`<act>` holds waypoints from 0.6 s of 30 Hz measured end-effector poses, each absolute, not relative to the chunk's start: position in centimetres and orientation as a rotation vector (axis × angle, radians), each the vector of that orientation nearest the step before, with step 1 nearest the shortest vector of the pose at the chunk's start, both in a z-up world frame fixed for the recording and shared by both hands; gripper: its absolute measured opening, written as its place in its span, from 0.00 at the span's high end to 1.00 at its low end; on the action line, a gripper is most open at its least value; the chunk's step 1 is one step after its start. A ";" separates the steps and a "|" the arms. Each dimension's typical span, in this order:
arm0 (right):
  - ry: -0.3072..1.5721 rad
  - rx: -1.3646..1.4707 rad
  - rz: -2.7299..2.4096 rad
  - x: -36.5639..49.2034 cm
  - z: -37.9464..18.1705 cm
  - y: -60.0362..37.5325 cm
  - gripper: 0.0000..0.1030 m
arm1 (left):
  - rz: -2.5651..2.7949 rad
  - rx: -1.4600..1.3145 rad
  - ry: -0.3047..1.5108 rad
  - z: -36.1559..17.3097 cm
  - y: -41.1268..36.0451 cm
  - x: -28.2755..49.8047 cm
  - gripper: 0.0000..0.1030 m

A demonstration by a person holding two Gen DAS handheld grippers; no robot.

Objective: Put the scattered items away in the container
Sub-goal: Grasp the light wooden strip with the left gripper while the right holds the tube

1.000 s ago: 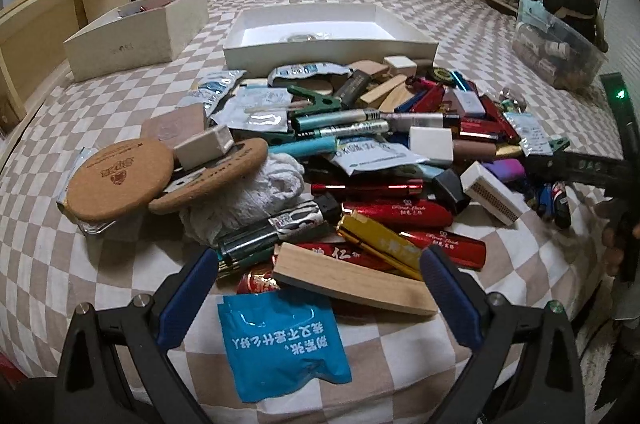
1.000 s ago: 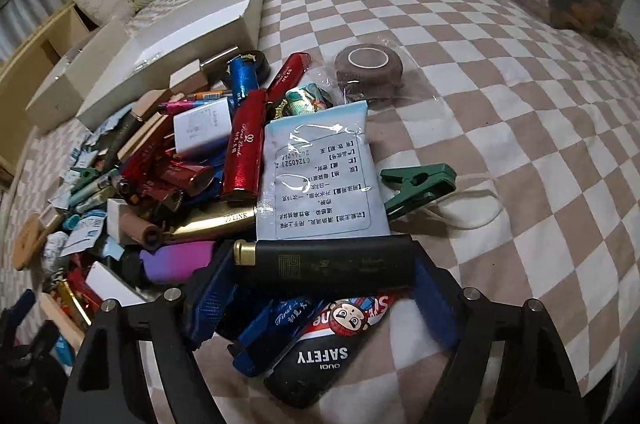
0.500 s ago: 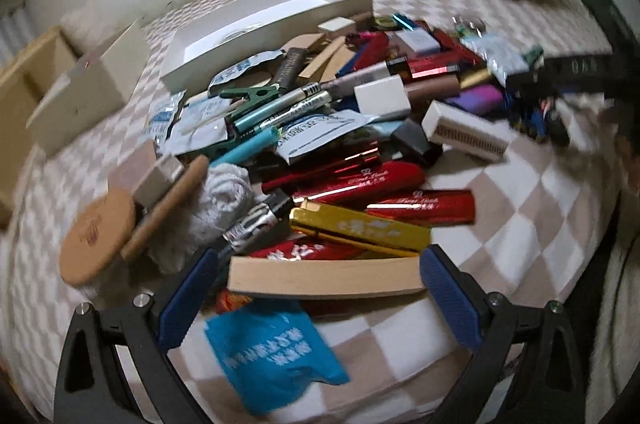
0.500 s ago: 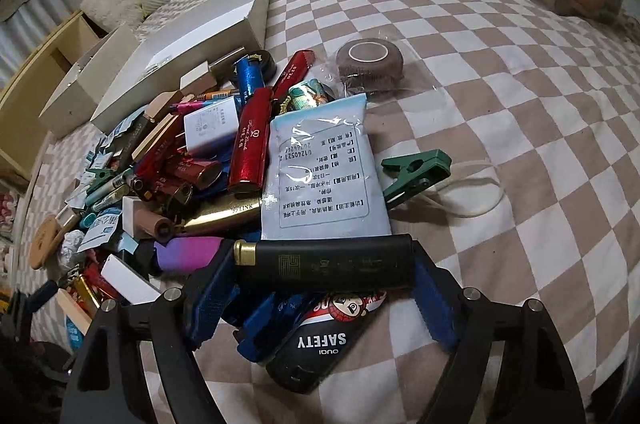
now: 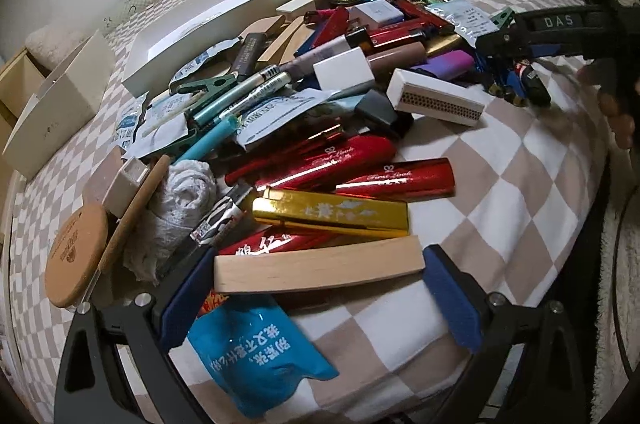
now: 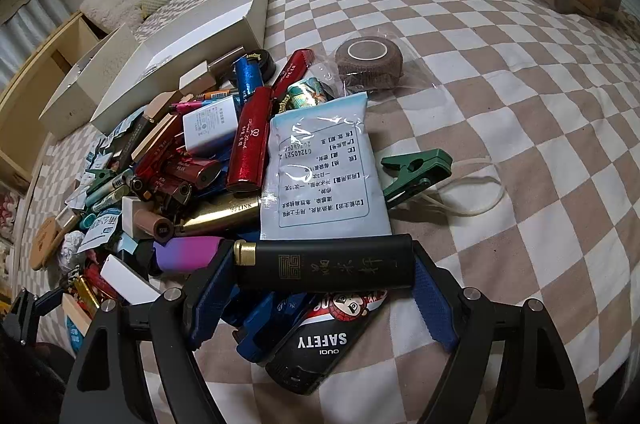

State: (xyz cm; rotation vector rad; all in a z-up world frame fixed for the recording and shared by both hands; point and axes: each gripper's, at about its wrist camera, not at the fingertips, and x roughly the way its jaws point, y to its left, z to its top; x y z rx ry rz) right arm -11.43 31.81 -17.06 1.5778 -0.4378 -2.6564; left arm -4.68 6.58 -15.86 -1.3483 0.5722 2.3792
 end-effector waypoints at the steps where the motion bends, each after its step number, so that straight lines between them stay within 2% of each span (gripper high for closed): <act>1: -0.437 1.578 -2.656 -11.4 -17.1 31.8 0.21 | 2.379 -1.350 0.564 -15.8 6.5 -4.7 0.02; 8: -0.434 1.578 -2.653 -11.5 -17.2 31.8 0.21 | 2.415 -1.324 0.400 -14.3 5.0 -4.9 0.02; 18: -0.362 1.551 -2.633 -10.7 -16.3 30.9 0.21 | 2.520 -1.300 0.054 -12.0 2.1 -5.4 0.02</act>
